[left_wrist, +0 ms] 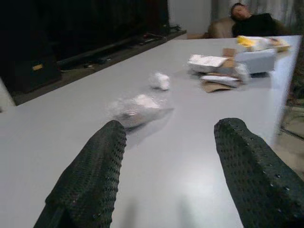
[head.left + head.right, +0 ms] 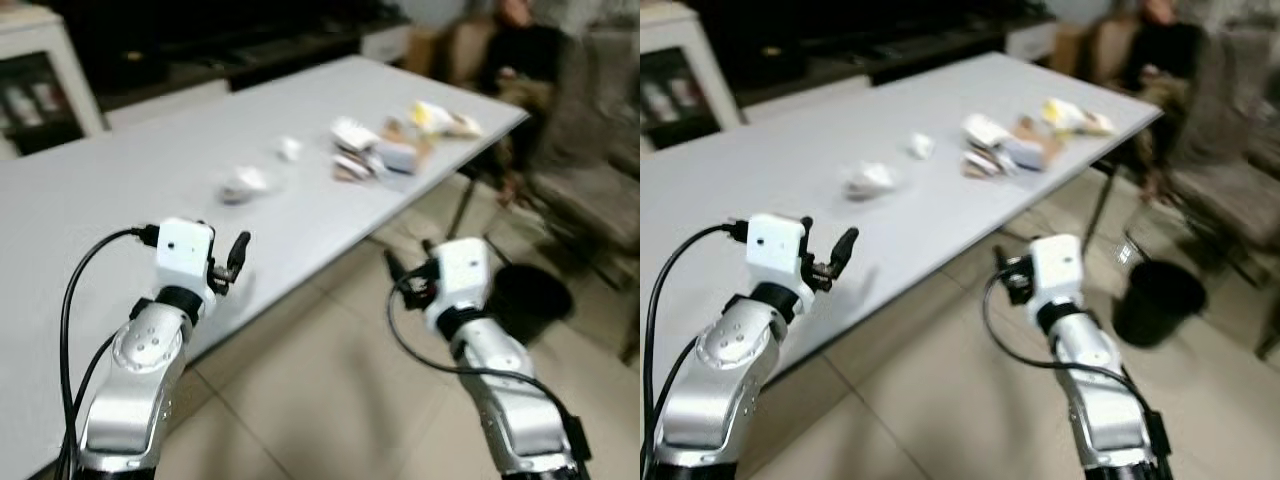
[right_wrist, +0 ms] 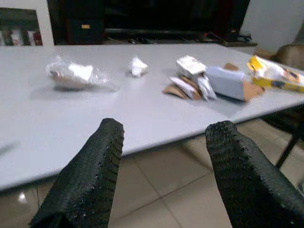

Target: Picking trash to rubbish bin

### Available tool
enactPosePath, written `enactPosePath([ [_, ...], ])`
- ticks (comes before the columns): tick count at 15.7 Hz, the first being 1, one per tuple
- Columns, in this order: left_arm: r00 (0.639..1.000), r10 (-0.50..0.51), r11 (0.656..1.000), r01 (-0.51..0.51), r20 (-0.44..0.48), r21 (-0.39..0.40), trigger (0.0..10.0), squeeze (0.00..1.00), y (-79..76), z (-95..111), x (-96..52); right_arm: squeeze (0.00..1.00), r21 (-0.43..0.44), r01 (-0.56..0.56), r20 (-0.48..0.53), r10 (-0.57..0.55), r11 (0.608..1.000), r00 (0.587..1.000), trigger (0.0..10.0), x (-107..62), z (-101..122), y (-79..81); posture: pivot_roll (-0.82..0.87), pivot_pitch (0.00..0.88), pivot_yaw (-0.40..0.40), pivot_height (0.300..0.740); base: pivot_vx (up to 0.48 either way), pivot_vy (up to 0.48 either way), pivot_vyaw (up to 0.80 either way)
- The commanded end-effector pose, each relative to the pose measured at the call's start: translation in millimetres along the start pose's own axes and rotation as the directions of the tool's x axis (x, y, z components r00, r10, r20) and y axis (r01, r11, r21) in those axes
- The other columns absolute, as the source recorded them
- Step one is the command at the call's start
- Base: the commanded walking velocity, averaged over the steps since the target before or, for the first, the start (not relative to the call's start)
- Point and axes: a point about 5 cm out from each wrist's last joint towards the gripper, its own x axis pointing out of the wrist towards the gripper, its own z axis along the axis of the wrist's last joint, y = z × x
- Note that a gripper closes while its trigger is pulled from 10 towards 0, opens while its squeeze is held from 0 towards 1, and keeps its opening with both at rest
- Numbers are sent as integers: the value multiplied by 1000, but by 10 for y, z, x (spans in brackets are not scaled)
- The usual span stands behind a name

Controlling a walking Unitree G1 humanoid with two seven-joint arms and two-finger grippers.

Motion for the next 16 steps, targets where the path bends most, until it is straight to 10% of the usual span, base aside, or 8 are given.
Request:
enactPosePath([
  [1, 1000, 10, 1000, -10, -2, 5, 10000, 0, 43, 8, 2, 0, 12, -13, 3, 13, 1000, 1000, 10000, 5, 6, 47, 11, 0, -18, 740, 394, 0, 0],
  [16, 1000, -8, 1000, 8, -2, 2, 10000, 0, 39, 12, 137, 0, 13, -13, -12, 13, 1000, 1000, 10000, -23, -11, 55, 4, 0, -11, 740, 392, 0, 0],
])
